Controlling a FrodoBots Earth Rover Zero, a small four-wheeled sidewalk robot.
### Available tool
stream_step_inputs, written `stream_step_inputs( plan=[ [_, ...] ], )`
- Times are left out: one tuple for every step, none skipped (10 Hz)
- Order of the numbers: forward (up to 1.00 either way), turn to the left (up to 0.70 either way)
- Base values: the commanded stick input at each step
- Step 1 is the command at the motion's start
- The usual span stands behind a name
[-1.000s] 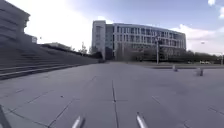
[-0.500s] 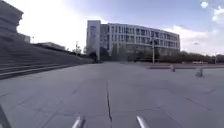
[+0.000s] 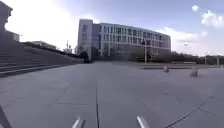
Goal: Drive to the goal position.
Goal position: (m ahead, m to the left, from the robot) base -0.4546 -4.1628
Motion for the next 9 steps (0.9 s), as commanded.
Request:
stream_step_inputs(
  plan=[
    [1.0, 0.0],
    [1.0, -0.22],
    [1.0, -0.27],
    [1.0, -0.27],
    [1.0, -0.27],
    [1.0, -0.27],
    [1.0, -0.27],
    [1.0, -0.27],
    [1.0, -0.27]
  ],
)
